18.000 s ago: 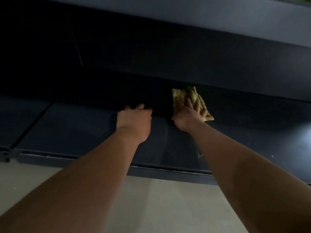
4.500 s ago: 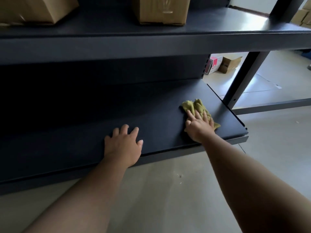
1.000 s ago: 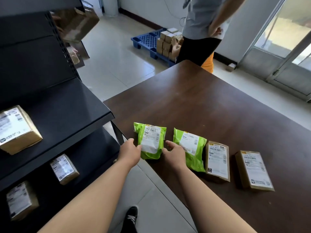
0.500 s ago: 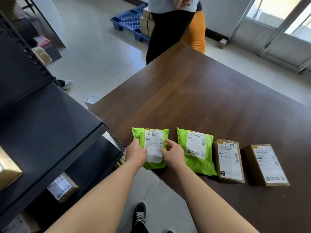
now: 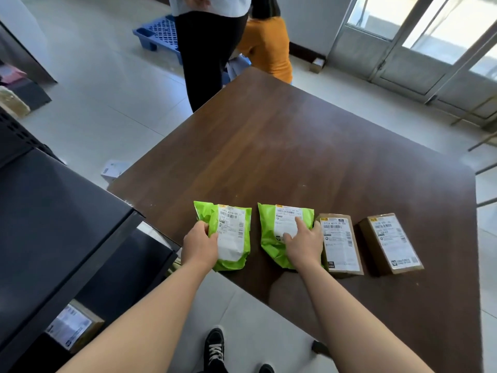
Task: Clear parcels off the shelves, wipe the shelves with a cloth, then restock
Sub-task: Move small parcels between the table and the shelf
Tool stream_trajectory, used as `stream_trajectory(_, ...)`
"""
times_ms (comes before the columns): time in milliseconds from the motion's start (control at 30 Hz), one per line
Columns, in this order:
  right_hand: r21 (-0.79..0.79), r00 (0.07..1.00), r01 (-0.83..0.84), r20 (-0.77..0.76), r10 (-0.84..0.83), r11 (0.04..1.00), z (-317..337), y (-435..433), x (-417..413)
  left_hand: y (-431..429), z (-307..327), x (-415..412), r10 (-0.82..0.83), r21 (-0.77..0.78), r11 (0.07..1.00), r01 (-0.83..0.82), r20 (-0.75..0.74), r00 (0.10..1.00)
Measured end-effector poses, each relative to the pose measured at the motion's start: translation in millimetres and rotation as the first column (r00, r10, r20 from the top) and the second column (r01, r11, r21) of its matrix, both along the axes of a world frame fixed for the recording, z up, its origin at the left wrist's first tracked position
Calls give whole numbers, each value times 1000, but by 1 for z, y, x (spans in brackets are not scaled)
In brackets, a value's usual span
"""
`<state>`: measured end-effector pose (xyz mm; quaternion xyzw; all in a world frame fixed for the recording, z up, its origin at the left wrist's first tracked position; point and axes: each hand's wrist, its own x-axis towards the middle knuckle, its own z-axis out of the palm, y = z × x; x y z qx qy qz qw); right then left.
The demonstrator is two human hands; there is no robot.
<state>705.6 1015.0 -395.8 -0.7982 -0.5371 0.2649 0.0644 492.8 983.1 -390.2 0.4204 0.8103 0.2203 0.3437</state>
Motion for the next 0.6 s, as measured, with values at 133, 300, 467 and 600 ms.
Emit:
stream_trajectory(133, -108, 999, 13, -42, -18, 994, -8, 0, 8, -1, -2, 9, -12, 15, 1000, 12, 10, 1000)
stream_trajectory(300, -106, 1000, -13, -6, 12, 994, -12, 1, 7, -5, -5, 13, 7, 12, 1000, -7, 2, 1000)
stream_trajectory(467, -48, 996, 6, -84, -10, 999, -9, -4, 7, -14, -3, 16, 66, 24, 998, -66, 7, 998)
stream_trajectory(600, 42, 994, -69, -86, 73, 997, -5, -7, 8, -27, 3, 19, 148, 47, 988, -148, 5, 989)
